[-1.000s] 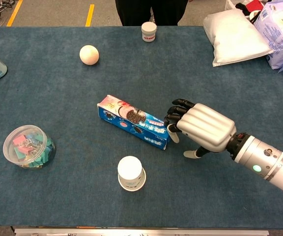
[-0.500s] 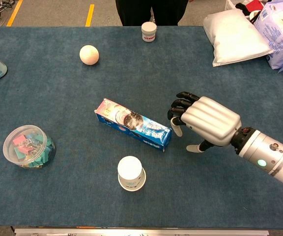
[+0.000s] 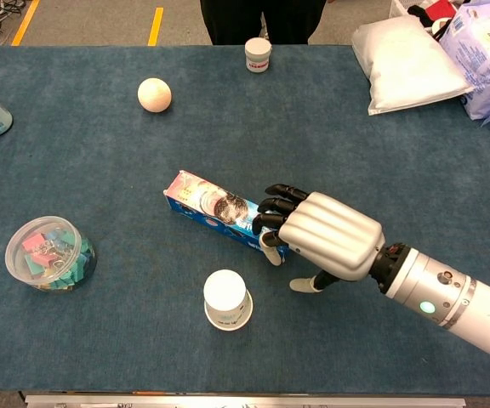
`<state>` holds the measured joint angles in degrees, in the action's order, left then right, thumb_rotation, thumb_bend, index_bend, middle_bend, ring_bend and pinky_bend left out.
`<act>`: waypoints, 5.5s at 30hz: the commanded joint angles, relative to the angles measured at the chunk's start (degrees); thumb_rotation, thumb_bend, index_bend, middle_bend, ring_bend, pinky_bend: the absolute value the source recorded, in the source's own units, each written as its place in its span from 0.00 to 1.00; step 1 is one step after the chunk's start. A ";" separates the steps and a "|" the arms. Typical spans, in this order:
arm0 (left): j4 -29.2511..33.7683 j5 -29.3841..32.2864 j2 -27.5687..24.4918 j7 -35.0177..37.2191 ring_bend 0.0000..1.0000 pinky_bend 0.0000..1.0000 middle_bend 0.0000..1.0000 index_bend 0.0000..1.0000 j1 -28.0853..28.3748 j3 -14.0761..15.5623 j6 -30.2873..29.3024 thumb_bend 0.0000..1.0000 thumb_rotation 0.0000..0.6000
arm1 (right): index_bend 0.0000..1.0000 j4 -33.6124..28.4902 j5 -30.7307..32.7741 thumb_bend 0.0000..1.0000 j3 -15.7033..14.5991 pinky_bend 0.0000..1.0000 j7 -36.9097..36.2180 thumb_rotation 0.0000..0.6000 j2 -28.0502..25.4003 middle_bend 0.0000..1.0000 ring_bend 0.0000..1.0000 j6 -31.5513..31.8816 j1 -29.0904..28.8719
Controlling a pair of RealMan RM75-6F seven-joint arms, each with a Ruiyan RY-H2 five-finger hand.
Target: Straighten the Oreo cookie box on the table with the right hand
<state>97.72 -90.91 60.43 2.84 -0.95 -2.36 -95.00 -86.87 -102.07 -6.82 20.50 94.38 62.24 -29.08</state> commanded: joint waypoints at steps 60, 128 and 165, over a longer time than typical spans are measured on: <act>0.20 -0.37 0.09 -0.73 0.38 0.50 0.56 0.68 -0.23 0.15 -0.24 0.28 1.00 | 0.57 2.38 5.61 0.00 3.52 0.11 1.27 1.00 -2.43 0.33 0.18 4.14 2.56; 0.15 -0.67 -0.03 -0.17 0.38 0.50 0.56 0.68 -0.01 0.60 0.43 0.28 1.00 | 0.47 7.73 32.03 0.03 15.31 0.09 1.45 1.00 13.12 0.23 0.08 0.46 2.83; 0.08 -0.51 0.13 -0.43 0.38 0.50 0.56 0.68 0.09 0.62 0.66 0.28 1.00 | 0.31 6.42 31.52 0.00 14.06 0.08 -2.56 1.00 10.77 0.22 0.08 -0.53 1.99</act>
<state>97.80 -91.41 60.55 2.41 -0.86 -1.74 -94.33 -80.44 -70.48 7.31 18.01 105.21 61.73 -27.05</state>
